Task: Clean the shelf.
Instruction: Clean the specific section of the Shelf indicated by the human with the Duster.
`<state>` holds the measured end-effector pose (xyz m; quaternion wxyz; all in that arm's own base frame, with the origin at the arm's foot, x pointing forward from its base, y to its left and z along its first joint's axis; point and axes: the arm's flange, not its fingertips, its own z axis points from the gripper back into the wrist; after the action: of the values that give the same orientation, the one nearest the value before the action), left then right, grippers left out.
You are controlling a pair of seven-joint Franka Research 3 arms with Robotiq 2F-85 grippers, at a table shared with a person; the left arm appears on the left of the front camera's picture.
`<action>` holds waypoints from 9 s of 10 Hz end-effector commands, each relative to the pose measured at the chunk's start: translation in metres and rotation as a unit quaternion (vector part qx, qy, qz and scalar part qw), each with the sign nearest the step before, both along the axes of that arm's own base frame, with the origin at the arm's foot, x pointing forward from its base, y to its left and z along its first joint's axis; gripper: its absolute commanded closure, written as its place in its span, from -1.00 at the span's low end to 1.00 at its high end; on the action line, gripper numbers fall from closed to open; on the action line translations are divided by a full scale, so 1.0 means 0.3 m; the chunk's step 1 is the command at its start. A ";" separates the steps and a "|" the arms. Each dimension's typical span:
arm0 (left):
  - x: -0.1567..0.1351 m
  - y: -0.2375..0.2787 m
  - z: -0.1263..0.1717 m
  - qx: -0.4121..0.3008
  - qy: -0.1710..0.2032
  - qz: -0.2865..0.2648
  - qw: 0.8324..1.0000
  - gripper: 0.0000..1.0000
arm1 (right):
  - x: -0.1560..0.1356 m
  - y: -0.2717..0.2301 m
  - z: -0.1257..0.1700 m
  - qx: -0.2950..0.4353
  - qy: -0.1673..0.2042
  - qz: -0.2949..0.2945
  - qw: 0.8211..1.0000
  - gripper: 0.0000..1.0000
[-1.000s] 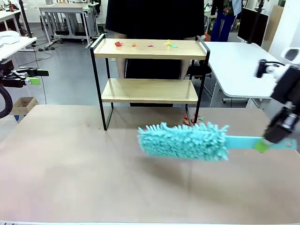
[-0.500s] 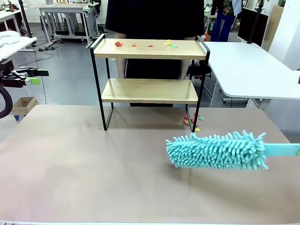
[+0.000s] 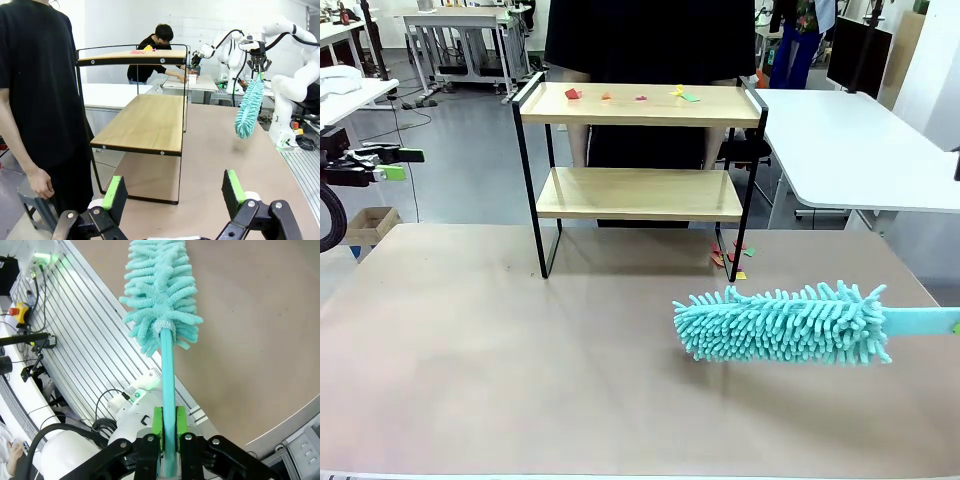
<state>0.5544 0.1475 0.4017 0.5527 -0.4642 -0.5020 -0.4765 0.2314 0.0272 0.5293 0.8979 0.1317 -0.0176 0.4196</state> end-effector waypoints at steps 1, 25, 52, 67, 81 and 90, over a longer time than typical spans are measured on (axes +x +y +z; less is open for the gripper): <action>-0.008 -0.001 0.010 -0.001 -0.002 0.001 1.000 -1.00 | 0.001 0.006 0.003 0.004 -0.001 -0.004 1.000 0.74; -0.008 -0.001 0.010 -0.001 -0.002 0.001 1.000 -1.00 | 0.001 0.006 0.003 0.004 -0.001 -0.004 1.000 0.74; -0.008 -0.001 0.010 -0.001 -0.002 0.001 1.000 -1.00 | 0.319 1.325 0.838 0.149 -0.213 -0.377 0.889 0.74; -0.008 -0.001 0.010 -0.001 -0.002 0.001 1.000 -1.00 | 0.493 1.811 0.691 0.078 -0.249 -0.495 0.828 0.74; -0.008 -0.001 0.010 -0.001 -0.002 0.001 1.000 -1.00 | 0.512 1.818 0.478 0.026 -0.186 -0.486 0.854 0.74; -0.008 -0.001 0.010 -0.001 -0.002 0.001 1.000 -1.00 | 0.482 1.424 0.386 0.036 -0.107 -0.504 0.856 0.74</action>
<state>0.5544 0.1475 0.4014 0.5528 -0.4644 -0.5019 -0.4763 0.4047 0.5080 0.6686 0.9727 0.0816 -0.1989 -0.0874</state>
